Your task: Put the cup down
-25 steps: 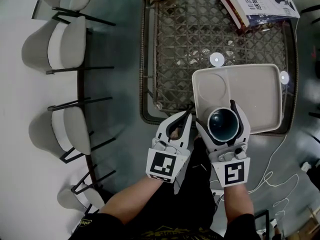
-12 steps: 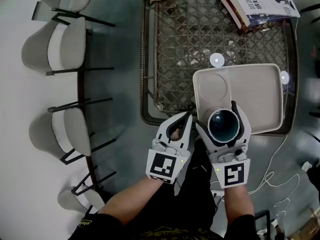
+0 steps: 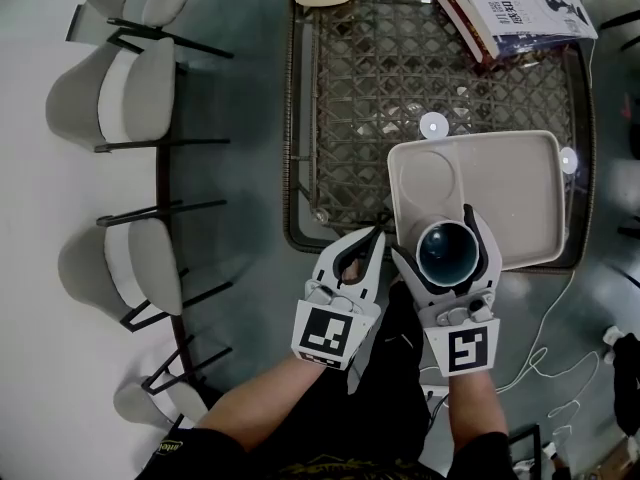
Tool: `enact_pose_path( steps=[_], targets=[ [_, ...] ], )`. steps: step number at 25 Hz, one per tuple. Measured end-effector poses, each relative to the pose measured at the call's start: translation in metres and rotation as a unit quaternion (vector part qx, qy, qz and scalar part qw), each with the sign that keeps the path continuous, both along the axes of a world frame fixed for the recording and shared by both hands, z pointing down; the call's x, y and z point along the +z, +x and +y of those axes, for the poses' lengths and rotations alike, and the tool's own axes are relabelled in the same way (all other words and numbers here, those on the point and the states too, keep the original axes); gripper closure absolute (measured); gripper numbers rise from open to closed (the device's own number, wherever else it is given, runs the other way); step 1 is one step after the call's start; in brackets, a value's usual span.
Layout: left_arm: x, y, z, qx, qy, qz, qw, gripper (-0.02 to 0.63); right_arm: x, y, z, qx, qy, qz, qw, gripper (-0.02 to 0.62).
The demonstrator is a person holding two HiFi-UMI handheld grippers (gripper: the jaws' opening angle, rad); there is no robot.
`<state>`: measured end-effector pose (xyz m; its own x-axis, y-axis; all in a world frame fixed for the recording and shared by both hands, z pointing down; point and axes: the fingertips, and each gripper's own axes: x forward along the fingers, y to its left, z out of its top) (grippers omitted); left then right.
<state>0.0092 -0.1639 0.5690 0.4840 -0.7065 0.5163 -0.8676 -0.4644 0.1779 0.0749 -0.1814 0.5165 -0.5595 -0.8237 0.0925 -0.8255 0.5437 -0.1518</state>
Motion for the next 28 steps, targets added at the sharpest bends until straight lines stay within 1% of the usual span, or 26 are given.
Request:
enact_pose_path(
  steps=[4, 8, 9, 13, 17, 23, 24, 28],
  targets=[
    [-0.002, 0.0, 0.001, -0.001, 0.002, 0.003, 1.0, 0.617, -0.002, -0.002, 0.001, -0.001, 0.0, -0.003, 1.0, 0.169],
    [-0.005, 0.001, 0.002, -0.001, 0.004, 0.004, 1.0, 0.617, -0.004, -0.003, 0.003, -0.004, 0.001, 0.001, 1.0, 0.167],
    [-0.005, 0.0, 0.002, -0.002, 0.002, 0.004, 1.0, 0.617, -0.005, -0.003, 0.003, -0.004, 0.001, 0.001, 1.0, 0.15],
    [-0.007, -0.001, 0.003, -0.003, 0.002, 0.004, 1.0, 0.617, -0.003, -0.001, 0.007, -0.005, -0.004, 0.008, 1.0, 0.15],
    [-0.016, 0.0, -0.001, -0.002, 0.018, 0.007, 0.9998, 0.617, -0.005, 0.001, 0.01, -0.003, -0.006, 0.013, 1.0, 0.15],
    [-0.021, 0.001, 0.0, -0.005, 0.015, 0.004, 0.9999, 0.617, -0.005, 0.003, 0.013, -0.005, -0.014, 0.019, 1.0, 0.15],
    [-0.022, 0.001, 0.0, -0.006, 0.015, 0.004, 0.9999, 0.617, -0.005, 0.003, 0.014, -0.006, -0.017, 0.018, 1.0, 0.132],
    [-0.027, 0.0, 0.0, -0.008, 0.018, 0.003, 0.9998, 0.617, -0.005, 0.005, 0.018, -0.005, -0.021, 0.018, 1.0, 0.13]
  ],
)
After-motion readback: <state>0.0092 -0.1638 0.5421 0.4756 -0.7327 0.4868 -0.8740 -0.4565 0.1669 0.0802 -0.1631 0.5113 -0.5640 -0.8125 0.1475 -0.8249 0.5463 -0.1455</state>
